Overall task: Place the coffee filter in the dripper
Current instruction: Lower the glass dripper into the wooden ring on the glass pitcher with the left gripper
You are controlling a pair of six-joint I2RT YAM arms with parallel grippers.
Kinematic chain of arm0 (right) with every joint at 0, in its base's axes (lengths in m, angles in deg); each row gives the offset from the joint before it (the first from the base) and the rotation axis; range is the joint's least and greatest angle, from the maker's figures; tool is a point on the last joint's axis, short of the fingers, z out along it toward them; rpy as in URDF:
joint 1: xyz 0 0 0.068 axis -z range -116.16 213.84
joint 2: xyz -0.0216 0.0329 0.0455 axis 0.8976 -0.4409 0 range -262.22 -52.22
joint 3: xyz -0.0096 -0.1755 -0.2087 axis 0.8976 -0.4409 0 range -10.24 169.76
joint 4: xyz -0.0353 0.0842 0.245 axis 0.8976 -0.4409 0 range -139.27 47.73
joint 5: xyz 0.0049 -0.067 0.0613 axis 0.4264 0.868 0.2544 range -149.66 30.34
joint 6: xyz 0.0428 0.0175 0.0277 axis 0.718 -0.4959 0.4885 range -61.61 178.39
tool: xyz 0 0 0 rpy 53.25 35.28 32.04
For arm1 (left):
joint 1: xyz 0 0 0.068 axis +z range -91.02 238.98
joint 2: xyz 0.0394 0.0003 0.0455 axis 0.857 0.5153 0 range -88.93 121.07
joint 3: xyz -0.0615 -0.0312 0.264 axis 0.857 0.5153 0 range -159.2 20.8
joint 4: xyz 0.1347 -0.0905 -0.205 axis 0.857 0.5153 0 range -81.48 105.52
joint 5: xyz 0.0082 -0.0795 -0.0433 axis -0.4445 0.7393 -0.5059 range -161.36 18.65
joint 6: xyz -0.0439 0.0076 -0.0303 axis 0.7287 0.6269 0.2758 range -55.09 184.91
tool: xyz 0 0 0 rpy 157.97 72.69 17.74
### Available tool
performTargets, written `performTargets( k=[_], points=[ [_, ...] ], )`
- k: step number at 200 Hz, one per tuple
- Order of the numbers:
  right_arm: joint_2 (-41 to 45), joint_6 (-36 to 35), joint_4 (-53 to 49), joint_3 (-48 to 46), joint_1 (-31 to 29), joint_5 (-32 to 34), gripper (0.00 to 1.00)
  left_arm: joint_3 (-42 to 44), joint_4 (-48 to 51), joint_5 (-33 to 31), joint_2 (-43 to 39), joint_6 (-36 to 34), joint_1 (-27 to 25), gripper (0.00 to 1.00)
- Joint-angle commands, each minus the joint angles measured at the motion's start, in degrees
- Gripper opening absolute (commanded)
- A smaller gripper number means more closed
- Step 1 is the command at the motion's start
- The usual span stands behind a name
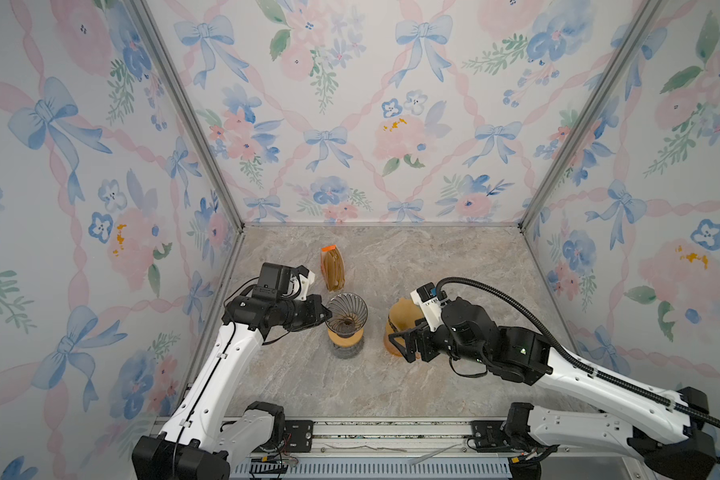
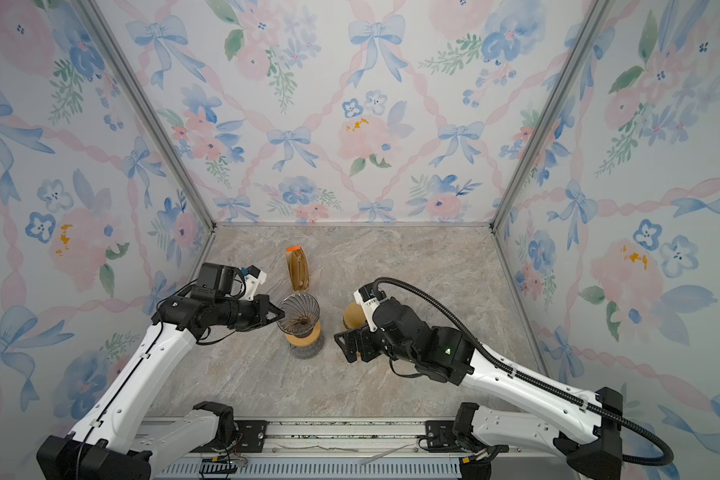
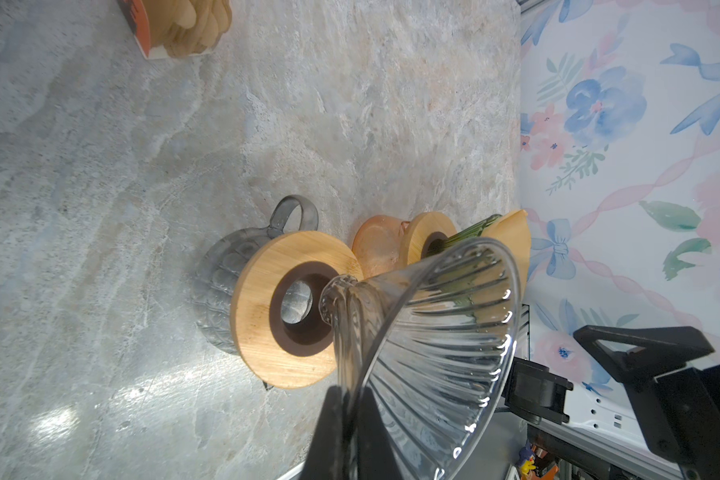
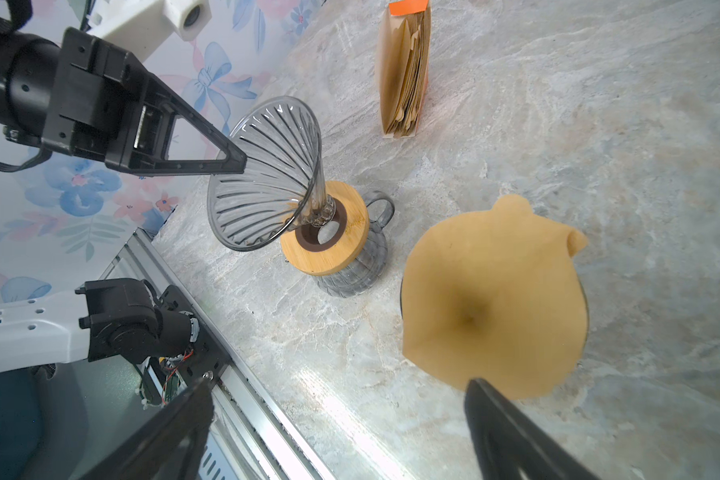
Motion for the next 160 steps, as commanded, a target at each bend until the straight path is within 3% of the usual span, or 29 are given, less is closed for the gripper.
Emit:
performTargets(
  k=[1,160],
  points=[
    [-0.7,-0.9,1.6,2.1,-0.6,-0.9,0.96,0.8,1.0,1.9,0.1,-2.4,1.0,0.07],
    [-4.6,-1.7,3.2,4.1,-0.6,-1.9,0.96,2.5,0.8,-0.3,4.5,-4.2,1.0,0.09]
  ],
)
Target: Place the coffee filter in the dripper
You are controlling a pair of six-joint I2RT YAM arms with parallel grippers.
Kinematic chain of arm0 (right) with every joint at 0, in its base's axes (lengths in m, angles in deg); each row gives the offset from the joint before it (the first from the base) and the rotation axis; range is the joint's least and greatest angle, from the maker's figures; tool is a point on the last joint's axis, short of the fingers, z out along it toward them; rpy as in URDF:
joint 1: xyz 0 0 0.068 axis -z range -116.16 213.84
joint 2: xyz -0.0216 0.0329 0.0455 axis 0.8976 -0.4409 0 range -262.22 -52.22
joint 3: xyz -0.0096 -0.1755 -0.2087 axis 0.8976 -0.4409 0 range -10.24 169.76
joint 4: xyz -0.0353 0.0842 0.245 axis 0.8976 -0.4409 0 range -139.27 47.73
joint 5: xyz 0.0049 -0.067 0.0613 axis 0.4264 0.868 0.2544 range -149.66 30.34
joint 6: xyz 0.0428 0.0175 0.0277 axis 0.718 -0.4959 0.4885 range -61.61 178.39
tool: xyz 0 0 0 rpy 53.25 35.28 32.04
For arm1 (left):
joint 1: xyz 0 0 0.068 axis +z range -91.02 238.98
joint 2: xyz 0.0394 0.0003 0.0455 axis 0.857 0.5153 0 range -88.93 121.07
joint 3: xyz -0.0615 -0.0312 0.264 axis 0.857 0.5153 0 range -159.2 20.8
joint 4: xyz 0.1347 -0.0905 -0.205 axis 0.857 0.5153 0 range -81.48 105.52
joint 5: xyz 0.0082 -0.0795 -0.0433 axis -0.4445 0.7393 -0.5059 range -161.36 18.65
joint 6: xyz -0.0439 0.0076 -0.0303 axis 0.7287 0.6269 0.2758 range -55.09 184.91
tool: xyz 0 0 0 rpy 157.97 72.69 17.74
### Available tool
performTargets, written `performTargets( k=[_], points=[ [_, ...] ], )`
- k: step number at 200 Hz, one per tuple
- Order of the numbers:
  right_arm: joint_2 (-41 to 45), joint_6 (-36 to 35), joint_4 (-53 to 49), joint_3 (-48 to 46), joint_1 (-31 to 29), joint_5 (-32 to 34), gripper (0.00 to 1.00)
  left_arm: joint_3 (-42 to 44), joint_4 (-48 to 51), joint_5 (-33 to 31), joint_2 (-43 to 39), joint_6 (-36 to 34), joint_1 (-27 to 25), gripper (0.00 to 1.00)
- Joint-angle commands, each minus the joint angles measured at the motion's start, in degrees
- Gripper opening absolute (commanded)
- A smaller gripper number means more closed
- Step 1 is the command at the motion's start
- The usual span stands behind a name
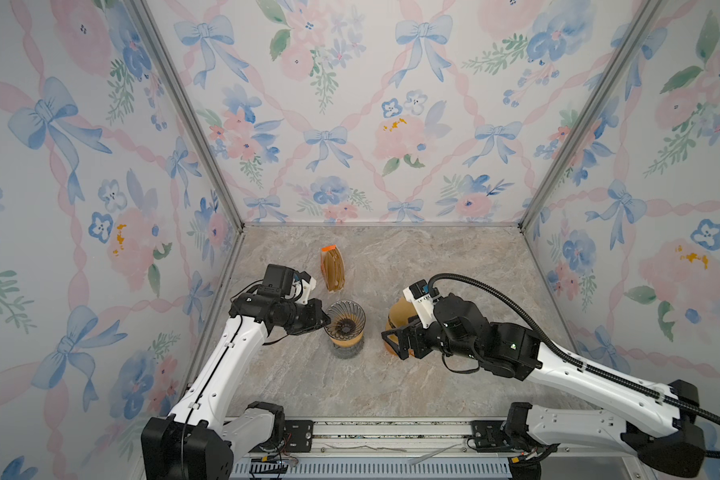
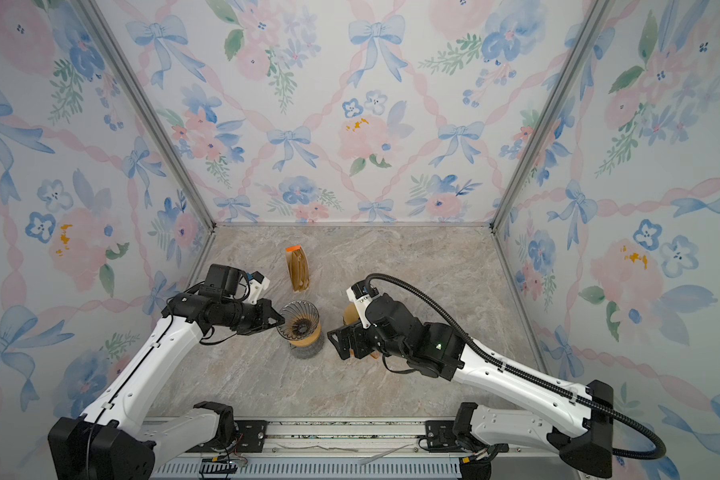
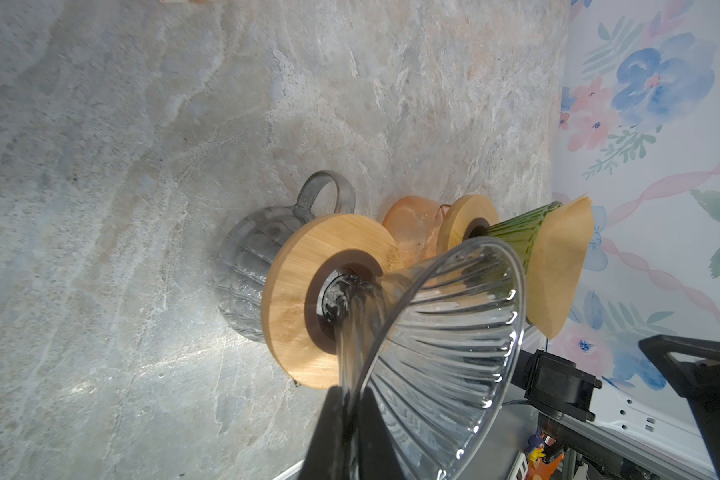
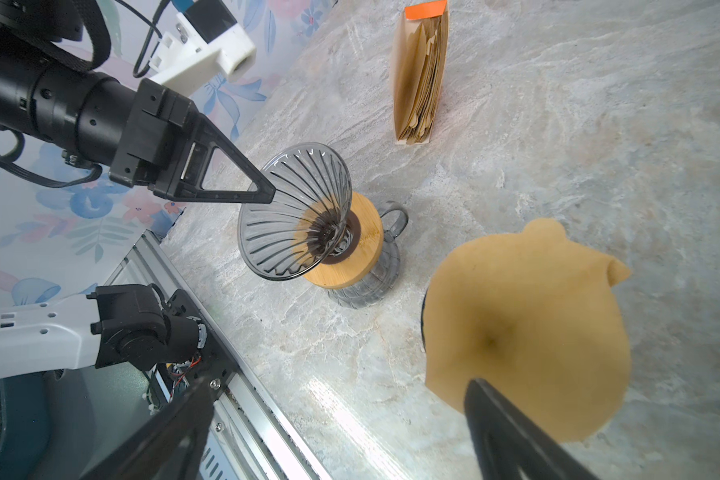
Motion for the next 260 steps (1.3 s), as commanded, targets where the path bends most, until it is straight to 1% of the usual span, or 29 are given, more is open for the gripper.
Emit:
performTargets(
  k=[1,44,104,126,164,210,230,242,260],
  points=[
    [-1.3,-1.4,1.2,2.4,-0.6,-1.0,0.96,0.5,0.1,0.1,0.7,-1.7,0.5,0.09],
    [-3.5,-1.7,1.3,3.3,-0.6,-1.7,0.96,0.4,0.1,-1.1,1.4,-1.7,0.5,0.10],
    [-4.0,-1.5,1.9,3.2,-0.5,-2.1,0.96,0.4,0.2,-1.4,1.8,-1.7,0.6,0.10],
    [-3.9,-1.6,1.9,3.1,-0.6,-2.0,0.96,0.3,0.2,-1.3,2.4,-1.8,0.6,0.12],
    [-4.1,-1.7,2.0,3.1,-0.6,-2.0,0.96,0.2,0.3,-1.4,2.6,-1.7,0.7,0.20],
    [-5.6,-2.2,1.0,5.2,-0.3,-0.2,0.96,-1.6,0.2,-1.0,2.1,-1.4,0.7,0.36],
    [-7.8,-1.8,0.0,7.5,0.3,0.1,1.00,-2.6,0.3,-1.5,1.6,-1.5,0.7,0.42],
    [-9.2,-1.2,-0.5,8.9,0.8,0.0,0.95,-2.8,0.3,-3.1,1.3,-1.9,0.7,0.45],
    [-11.5,-0.4,-1.0,11.1,1.9,-0.7,0.88,-3.5,0.2,-6.8,0.3,-2.9,0.7,0.46]
  ],
)
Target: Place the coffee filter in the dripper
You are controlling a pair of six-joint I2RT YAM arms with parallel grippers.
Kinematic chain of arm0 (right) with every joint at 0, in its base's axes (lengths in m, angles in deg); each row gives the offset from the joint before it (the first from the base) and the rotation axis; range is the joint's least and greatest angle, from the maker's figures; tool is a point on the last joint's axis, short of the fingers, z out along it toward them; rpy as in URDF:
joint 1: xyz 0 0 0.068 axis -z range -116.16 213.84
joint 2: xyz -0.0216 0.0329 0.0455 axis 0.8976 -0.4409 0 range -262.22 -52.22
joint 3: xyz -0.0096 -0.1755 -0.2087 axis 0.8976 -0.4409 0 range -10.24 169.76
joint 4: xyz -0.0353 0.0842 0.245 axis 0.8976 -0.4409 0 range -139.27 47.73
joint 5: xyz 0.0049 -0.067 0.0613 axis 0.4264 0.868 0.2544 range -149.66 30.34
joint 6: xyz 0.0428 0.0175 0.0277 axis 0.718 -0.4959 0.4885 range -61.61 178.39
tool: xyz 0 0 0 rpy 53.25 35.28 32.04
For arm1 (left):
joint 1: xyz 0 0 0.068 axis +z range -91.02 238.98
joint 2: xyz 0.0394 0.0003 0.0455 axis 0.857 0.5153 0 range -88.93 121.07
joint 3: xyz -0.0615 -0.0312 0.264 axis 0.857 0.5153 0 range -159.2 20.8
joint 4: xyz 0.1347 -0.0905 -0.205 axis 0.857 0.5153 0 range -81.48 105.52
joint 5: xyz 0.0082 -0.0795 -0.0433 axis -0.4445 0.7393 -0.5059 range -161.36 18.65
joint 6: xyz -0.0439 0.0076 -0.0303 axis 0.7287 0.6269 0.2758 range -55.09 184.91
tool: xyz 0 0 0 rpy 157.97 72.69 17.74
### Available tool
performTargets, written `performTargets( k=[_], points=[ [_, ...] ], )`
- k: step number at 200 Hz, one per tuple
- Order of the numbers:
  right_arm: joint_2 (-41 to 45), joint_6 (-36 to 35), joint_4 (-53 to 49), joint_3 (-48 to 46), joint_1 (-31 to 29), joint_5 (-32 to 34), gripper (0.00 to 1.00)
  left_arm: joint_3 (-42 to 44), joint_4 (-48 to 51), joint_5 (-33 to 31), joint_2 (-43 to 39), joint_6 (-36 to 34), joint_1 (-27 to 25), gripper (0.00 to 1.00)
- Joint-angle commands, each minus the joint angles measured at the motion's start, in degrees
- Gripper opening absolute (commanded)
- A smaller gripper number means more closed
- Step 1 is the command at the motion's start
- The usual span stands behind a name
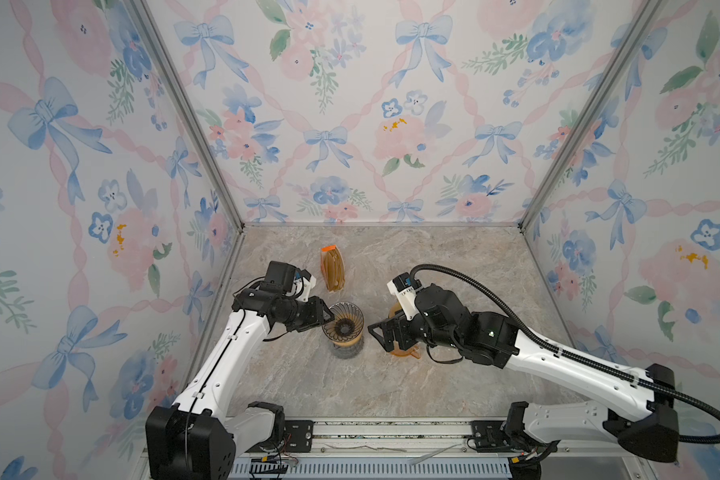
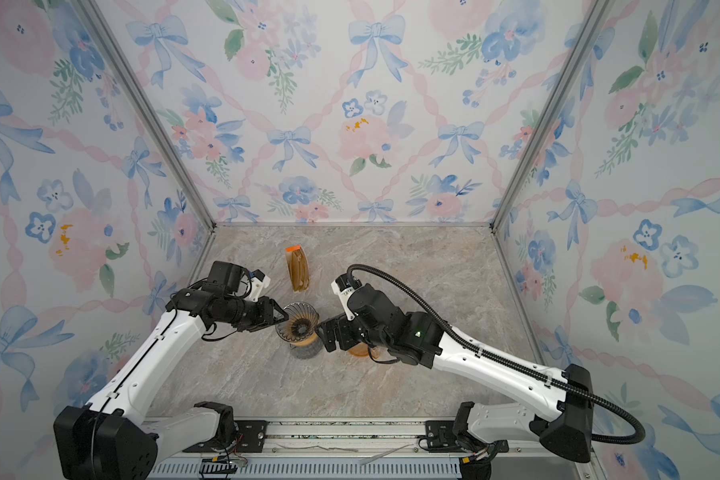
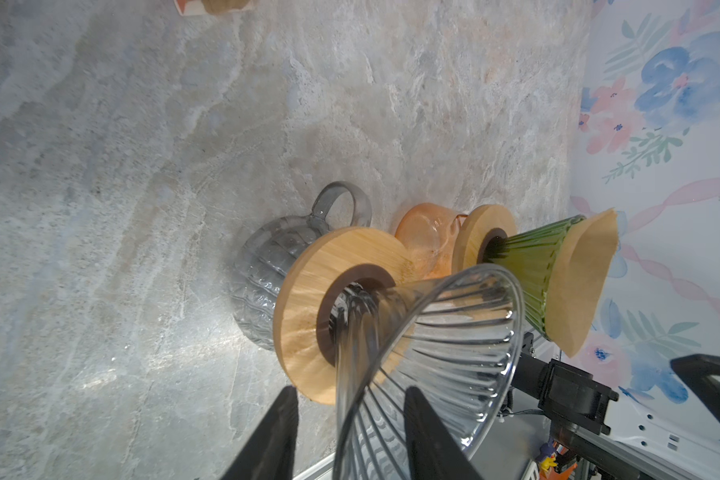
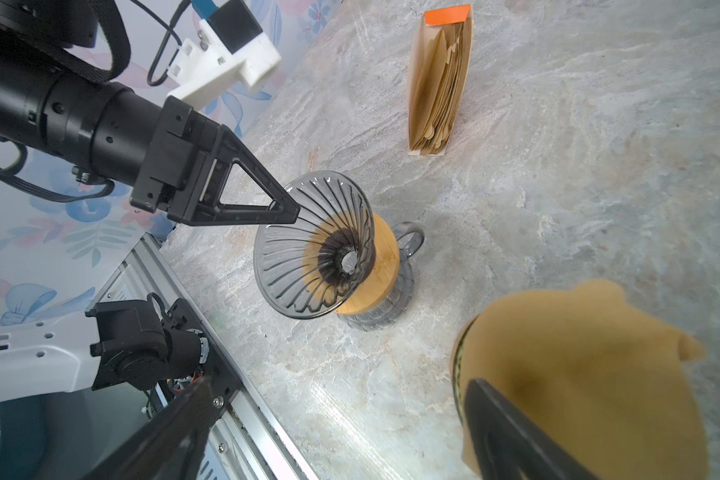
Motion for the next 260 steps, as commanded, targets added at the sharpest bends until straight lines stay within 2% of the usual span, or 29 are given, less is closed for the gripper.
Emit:
performTargets(
  k=[1,50,88,183,260],
  points=[
    [-2.7,0.8,-1.4,3.8,1.2,0.1,0.87,-2.0,0.2,-4.2,-1.9,-1.8,0.4,0.46],
    [-10.8,1.3,-2.1,9.6,4.0,-4.6,0.65,-4.3,-0.1,-2.5,-1.5,-7.5,0.3,0.46],
    [-15.5,0.3,-2.0,12.7,4.7,-6.4,0.53,-5.1,-0.1,-2.1,0.9,-9.6,0.2,0.45],
    [-22.1,-0.5,-1.9,16.4,6.3,-7.1,0.36,-7.4,-0.1,-4.2,4.8,-9.9,-1.8,0.42],
    [-25.4,-0.6,-1.4,16.7,7.1,-8.2,0.30,-8.2,-0.2,-4.8,6.3,-9.8,-2.4,0.39]
  ],
)
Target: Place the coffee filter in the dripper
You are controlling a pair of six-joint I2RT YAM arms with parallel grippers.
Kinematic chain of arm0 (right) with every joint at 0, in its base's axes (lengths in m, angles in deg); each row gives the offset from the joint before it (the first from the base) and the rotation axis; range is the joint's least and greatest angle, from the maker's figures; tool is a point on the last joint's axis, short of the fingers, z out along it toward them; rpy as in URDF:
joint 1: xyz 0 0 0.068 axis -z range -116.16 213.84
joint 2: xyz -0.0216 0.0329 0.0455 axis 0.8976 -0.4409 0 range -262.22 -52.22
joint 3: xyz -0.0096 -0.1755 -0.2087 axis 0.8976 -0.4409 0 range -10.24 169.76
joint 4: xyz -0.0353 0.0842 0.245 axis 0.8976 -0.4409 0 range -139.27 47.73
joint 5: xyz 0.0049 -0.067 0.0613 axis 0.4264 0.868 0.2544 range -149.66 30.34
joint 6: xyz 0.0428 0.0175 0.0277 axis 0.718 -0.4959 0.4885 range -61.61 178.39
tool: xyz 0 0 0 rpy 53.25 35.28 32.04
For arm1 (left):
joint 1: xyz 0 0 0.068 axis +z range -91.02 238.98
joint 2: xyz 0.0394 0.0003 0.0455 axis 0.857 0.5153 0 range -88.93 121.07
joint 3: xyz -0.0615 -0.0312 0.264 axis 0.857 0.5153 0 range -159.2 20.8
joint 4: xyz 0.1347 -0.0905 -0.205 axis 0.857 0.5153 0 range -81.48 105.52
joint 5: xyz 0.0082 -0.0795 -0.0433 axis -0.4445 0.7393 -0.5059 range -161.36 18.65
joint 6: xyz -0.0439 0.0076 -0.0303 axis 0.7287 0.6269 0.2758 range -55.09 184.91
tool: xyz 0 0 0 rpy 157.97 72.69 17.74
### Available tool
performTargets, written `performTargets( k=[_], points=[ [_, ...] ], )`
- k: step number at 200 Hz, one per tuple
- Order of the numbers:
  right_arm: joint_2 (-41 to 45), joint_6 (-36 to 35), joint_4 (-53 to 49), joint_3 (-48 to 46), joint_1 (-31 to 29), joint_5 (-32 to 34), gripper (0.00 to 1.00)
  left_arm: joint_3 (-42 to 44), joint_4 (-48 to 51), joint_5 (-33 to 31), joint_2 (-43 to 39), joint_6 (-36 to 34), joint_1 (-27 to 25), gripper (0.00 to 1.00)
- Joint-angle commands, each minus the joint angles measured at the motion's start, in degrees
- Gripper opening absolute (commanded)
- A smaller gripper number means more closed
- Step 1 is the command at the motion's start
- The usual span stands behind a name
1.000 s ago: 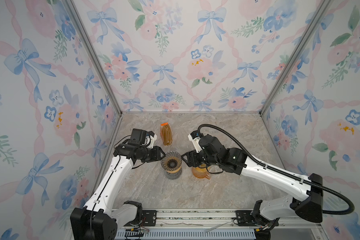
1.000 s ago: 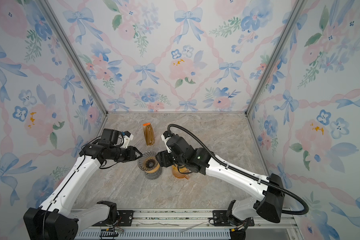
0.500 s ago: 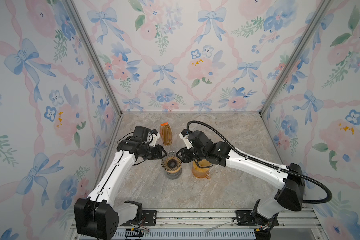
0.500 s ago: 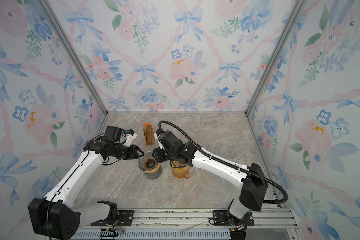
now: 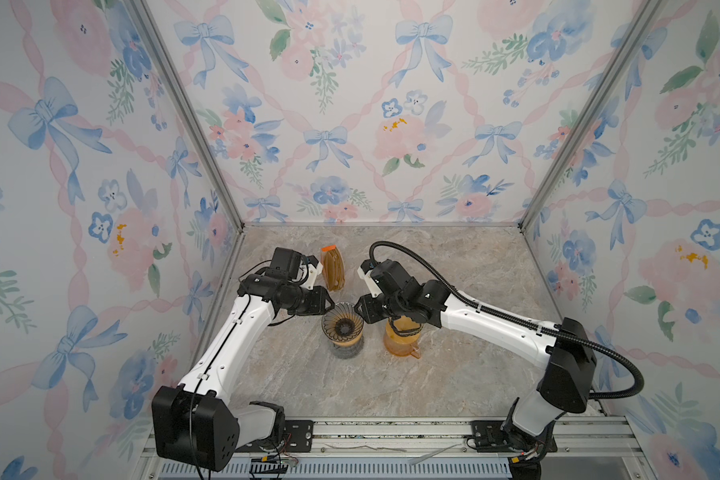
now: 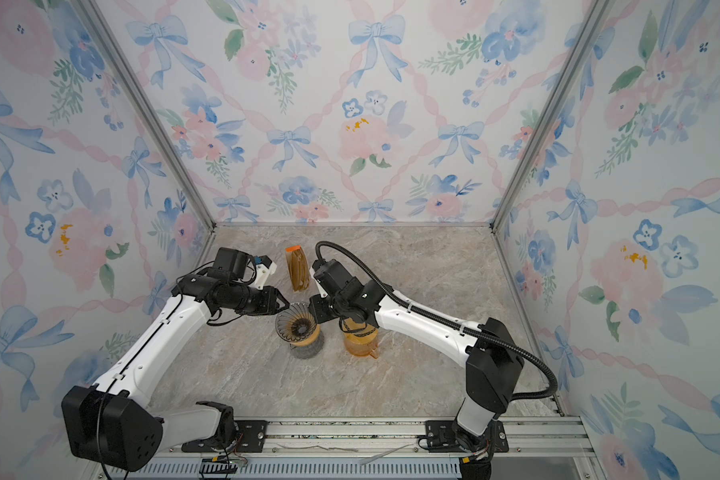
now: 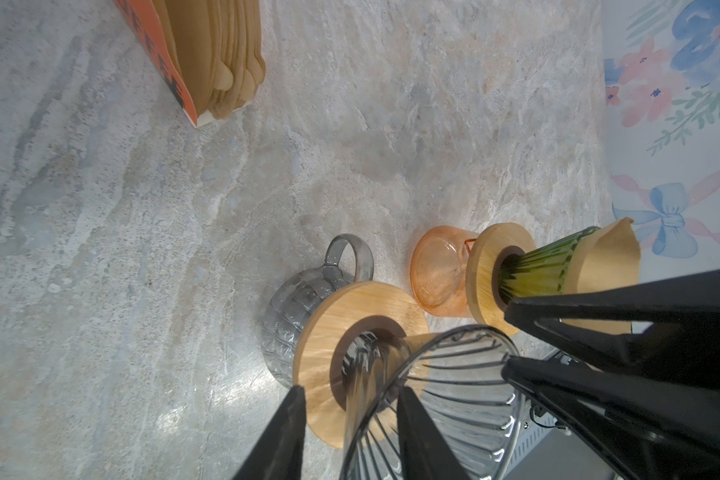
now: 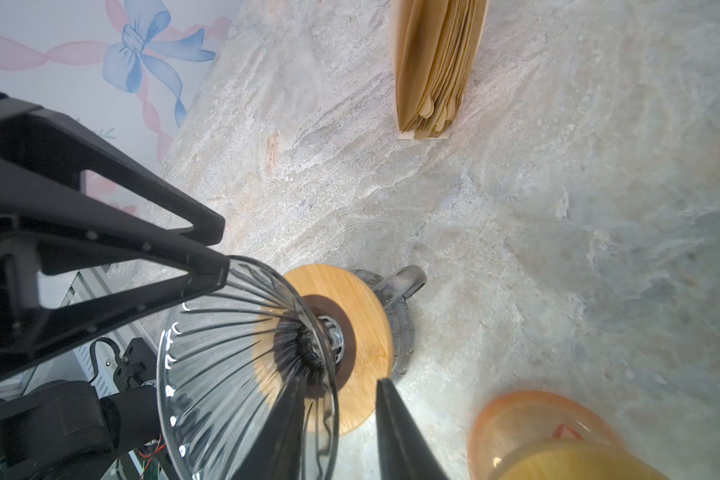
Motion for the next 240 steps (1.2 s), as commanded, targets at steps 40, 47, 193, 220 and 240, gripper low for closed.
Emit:
performTargets(
  k=[40,47,193,220,240],
  points=[
    [-1.2,-0.1,-0.5,1.8,0.6,-0.2,0.27,-1.9,-0.1,-0.9,1.2,-0.5,-0.9,0.38],
    [-1.2,-0.1,-0.6,1.7,0.7,-0.2,0.27,-1.9,-0.1,-1.0,1.3,-0.4,-0.9,0.38],
    [-1.0,0.2,0.0,0.7,1.6,-0.1,0.23,-4.0,-0.6,-2.0,3.6,0.1,-2.0,0.38],
    [-1.3,0.5,0.6,0.2,2.2,-1.0,0.22,-3.9,-0.6,-2.3,3.8,0.2,-2.4,0.38],
    [-1.3,1.2,1.7,-0.4,2.8,-3.4,0.21,-3.8,-0.6,-2.5,3.8,0.2,-2.5,0.37]
  ],
)
